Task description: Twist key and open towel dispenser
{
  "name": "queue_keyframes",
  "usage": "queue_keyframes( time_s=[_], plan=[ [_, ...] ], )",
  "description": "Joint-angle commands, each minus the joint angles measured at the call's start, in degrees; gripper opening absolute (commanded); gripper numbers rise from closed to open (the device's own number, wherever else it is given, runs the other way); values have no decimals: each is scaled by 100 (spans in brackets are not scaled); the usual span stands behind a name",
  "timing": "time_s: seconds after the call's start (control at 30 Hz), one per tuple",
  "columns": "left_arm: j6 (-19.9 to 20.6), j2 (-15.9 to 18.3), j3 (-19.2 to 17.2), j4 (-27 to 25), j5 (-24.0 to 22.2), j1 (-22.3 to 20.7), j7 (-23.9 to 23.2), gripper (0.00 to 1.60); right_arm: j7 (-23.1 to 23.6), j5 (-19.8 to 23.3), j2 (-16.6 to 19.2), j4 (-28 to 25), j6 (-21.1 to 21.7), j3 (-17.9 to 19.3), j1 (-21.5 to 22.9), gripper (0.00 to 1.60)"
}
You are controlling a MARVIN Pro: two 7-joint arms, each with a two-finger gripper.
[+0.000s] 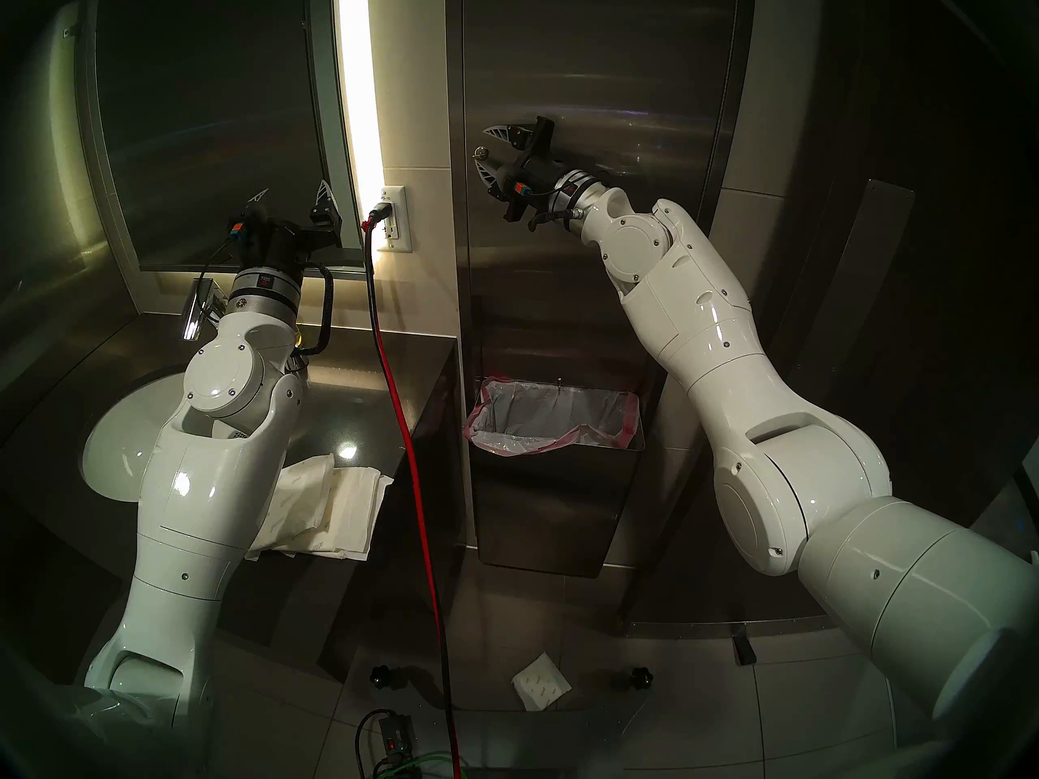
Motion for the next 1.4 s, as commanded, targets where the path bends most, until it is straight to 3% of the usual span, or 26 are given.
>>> queue_keyframes(
  time_s=[0.0, 0.07, 0.13, 0.17, 0.43, 0.83, 1.13, 1.17, 1.23, 1.27, 1.37],
  plan=[
    [-4, 3, -5, -43, 1, -86, -2, 160, -102, -2, -54, 79, -59, 35, 257, 51],
    [-4, 3, -5, -43, 1, -85, -2, 160, -101, -9, -61, 96, -68, 42, 263, 45],
    [-5, 3, -6, -43, 1, -85, -3, 160, -96, -16, -82, 127, -93, 66, 271, 4],
    [-5, 3, -6, -43, 1, -84, -3, 160, -98, -17, -86, 135, -101, 71, 273, 0],
    [-5, 3, -6, -43, 1, -85, -3, 160, -230, 43, -193, 264, -58, 212, 271, 0],
    [-8, 4, -7, -44, 1, -80, -4, 160, -798, 650, -800, 722, 490, 928, 245, 0],
    [-8, 4, -7, -44, 1, -79, -4, 160, -848, 667, -876, 1103, 344, 1006, 468, 0],
    [-8, 4, -7, -44, 1, -79, -4, 160, -844, 675, -894, 1129, 344, 1013, 497, 22],
    [-9, 4, -7, -44, 1, -78, -4, 160, -841, 666, -908, 1155, 329, 1022, 533, 16],
    [-9, 4, -8, -44, 1, -77, -4, 160, -838, 677, -920, 1210, 325, 1026, 600, 0],
    [-9, 4, -8, -45, 1, -77, -4, 160, -839, 679, -938, 1259, 315, 1042, 652, 0]
  ],
)
